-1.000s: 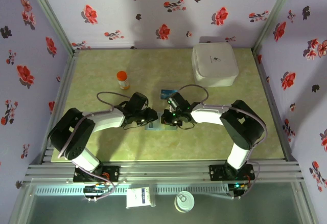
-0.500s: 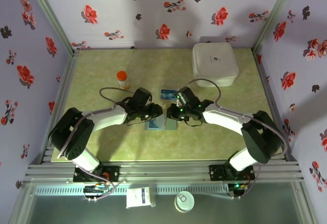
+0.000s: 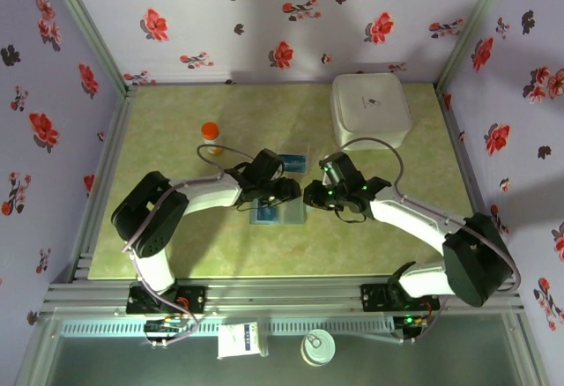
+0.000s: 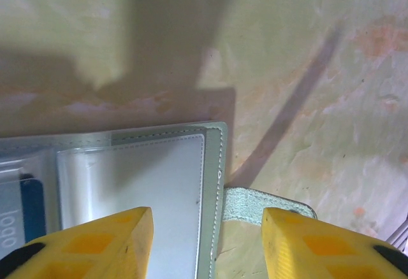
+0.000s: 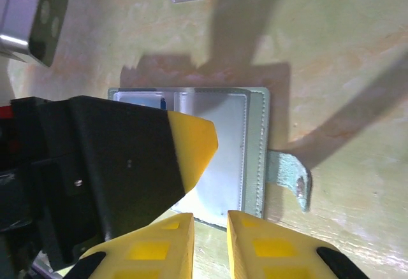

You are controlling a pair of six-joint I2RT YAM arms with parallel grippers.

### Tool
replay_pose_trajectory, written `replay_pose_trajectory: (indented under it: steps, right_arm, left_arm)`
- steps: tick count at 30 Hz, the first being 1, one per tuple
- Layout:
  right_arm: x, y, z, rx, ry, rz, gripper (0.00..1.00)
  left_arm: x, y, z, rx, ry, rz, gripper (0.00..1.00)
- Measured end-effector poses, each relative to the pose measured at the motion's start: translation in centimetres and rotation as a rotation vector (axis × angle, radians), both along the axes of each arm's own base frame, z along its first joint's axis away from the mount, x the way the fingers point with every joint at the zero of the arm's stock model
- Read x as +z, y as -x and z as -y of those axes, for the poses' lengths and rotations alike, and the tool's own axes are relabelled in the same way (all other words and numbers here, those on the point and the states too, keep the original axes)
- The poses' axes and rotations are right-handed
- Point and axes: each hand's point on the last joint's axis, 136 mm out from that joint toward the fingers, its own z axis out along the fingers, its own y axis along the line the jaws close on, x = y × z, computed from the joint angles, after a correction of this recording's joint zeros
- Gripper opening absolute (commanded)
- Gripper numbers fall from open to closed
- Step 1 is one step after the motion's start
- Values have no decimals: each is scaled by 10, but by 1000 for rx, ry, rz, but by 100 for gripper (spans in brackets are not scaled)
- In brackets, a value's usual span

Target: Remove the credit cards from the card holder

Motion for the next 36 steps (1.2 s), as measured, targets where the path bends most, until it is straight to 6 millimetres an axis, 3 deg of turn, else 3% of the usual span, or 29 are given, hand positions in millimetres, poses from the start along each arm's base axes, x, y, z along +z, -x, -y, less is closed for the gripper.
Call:
replay_pose_trajectory:
  steps: [11,17,21,31,36]
  right_arm:
    - [0,2,2,5,6,-2,22]
    - [-19,2,-7,18,22,-53,22]
    - [-29,3,-23,50,43,-82,22]
    - [-36,-11,-82,126,37,-103,21]
    - [-44,-14,-94,136,42,-120,21]
  left_arm:
    - [-4,1,-1,-1,-14,-12,49]
    - [8,3,-12,14,4,8,48]
    - [15,2,-33,53,16,20,48]
    - [6,4,-97,171,8,11,47]
    - [-1,6,-113,203,9,-4,41]
